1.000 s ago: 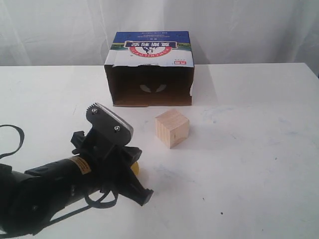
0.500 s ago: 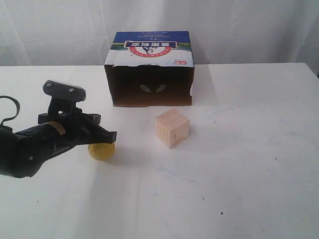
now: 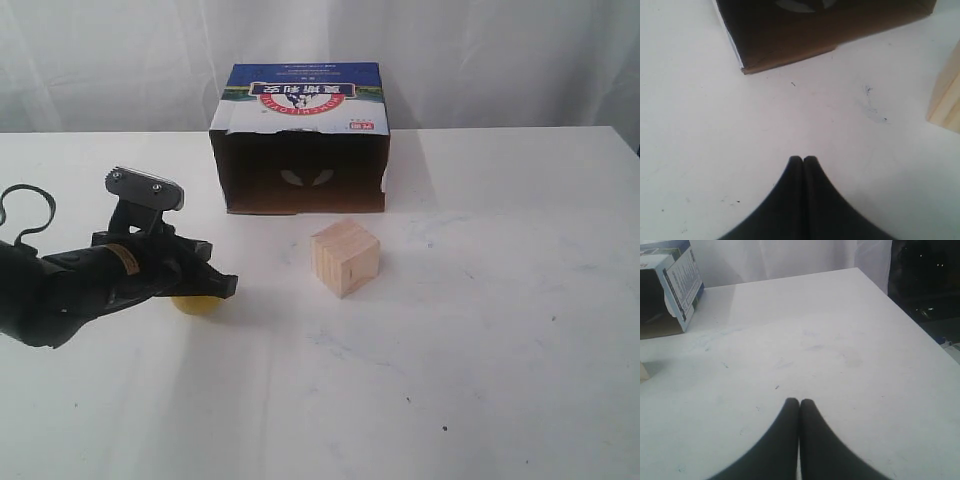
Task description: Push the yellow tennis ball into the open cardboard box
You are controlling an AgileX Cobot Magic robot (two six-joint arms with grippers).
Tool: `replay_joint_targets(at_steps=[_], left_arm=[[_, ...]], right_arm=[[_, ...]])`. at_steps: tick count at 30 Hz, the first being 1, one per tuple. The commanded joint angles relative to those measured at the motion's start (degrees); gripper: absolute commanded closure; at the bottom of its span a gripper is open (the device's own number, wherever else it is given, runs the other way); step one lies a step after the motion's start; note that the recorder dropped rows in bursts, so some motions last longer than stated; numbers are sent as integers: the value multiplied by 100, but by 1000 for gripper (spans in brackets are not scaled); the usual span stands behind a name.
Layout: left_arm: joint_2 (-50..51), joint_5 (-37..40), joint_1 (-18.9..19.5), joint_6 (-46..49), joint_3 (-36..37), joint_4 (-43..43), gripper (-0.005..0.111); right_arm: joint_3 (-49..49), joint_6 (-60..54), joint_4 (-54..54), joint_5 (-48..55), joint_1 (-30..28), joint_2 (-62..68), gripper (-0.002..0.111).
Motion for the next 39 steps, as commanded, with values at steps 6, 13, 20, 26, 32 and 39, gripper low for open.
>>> replay_joint_targets(at_steps=[6, 13, 20, 26, 32, 39], left_arm=[[-163, -354, 27, 245, -16, 5, 107], [-697, -288, 27, 671, -15, -178, 107], [-850, 501, 27, 671, 440, -1026, 107], [-850, -373, 27, 390, 1271, -1138, 107], [-850, -379, 27, 222, 1572, -789, 107], [-850, -757, 27, -223, 1577, -705, 107]], right_arm=[[-6, -12, 7, -50, 18, -22, 108], [-6, -12, 7, -50, 18, -22, 108], [-6, -12, 7, -50, 18, -22, 108], [-6, -12, 7, -50, 18, -22, 108], [-6, -12, 7, -50, 18, -22, 108], [-6, -12, 7, -50, 18, -22, 108]])
